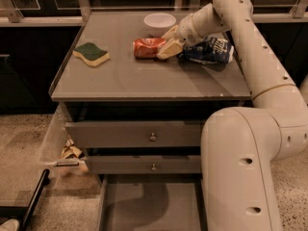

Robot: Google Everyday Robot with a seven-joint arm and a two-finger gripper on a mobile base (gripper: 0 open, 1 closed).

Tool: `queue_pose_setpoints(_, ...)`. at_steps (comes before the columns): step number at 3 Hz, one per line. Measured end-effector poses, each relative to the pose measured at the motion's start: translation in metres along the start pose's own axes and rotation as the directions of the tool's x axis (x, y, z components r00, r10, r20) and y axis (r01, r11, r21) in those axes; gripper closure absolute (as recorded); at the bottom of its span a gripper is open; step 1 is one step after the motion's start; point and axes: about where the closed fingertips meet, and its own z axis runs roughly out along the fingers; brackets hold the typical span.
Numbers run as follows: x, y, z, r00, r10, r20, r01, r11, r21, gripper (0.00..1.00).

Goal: Place coke can into bottom drawer

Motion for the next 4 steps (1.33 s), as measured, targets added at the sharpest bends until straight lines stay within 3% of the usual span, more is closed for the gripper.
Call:
queue_pose_setpoints(1, 0.000, 0.000, 0.000, 1.000, 0.000, 0.000, 0.000, 1.0000, 0.000, 0.88)
queue_pose_setpoints(2, 0.000, 0.000, 0.000, 1.000, 0.000, 0.000, 0.000, 1.0000, 0.000, 1.00)
queue_pose_setpoints(4, -0.009, 0.013, -0.013, 0.999, -0.041, 0.005, 0.041, 0.9991, -0.014, 1.00)
